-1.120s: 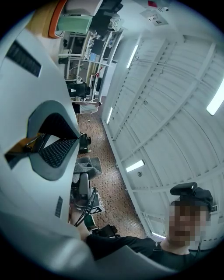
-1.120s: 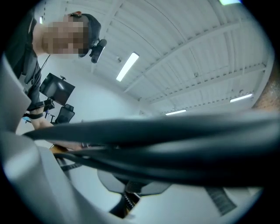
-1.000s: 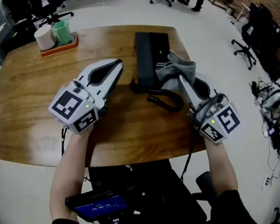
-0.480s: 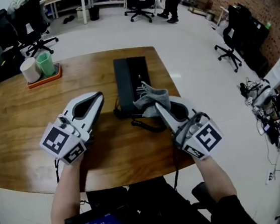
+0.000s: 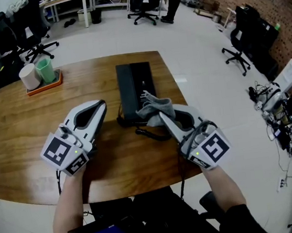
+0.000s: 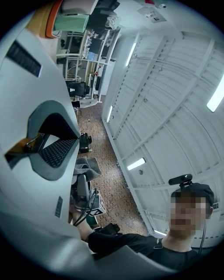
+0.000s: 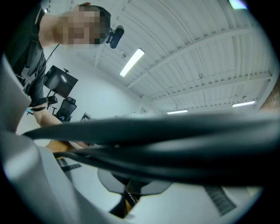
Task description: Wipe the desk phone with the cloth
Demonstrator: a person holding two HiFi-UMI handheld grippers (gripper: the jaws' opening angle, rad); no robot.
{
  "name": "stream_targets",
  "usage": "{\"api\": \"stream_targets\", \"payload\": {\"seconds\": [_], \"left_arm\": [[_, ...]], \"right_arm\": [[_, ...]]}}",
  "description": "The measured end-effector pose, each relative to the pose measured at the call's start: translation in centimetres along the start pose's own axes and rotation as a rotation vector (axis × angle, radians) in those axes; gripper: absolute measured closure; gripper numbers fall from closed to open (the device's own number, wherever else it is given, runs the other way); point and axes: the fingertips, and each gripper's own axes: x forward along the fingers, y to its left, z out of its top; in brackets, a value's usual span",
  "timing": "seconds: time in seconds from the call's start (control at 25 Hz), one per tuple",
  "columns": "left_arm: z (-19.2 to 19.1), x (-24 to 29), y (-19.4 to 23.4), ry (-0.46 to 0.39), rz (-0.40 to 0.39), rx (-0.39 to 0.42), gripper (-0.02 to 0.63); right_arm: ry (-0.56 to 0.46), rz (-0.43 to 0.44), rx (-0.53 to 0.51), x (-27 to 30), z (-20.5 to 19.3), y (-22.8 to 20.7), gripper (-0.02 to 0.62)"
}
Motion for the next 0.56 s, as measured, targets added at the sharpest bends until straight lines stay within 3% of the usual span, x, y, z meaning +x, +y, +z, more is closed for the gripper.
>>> {"api": "stream_targets", "payload": {"seconds": [0.56], "left_arm": [[0.09, -0.06, -0.08, 0.000, 0.002, 0.004, 0.609]], "right_arm": [[0.004, -0.003, 0.002, -0.06, 0.01, -0.01, 0.572]]}}
